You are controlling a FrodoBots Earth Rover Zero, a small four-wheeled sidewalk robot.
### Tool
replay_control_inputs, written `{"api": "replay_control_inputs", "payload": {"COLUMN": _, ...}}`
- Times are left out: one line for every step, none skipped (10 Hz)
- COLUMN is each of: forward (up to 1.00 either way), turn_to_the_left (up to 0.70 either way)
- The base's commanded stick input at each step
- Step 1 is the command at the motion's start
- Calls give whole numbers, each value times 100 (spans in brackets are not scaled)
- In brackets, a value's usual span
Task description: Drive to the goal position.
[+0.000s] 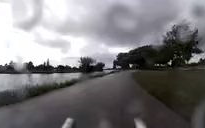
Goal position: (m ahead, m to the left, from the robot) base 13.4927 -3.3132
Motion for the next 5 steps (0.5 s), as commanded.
{"api": "replay_control_inputs", "payload": {"forward": 100, "turn_to_the_left": -12}}
{"api": "replay_control_inputs", "payload": {"forward": 100, "turn_to_the_left": -40}}
{"api": "replay_control_inputs", "payload": {"forward": 100, "turn_to_the_left": -40}}
{"api": "replay_control_inputs", "payload": {"forward": 100, "turn_to_the_left": -40}}
{"api": "replay_control_inputs", "payload": {"forward": 100, "turn_to_the_left": -40}}
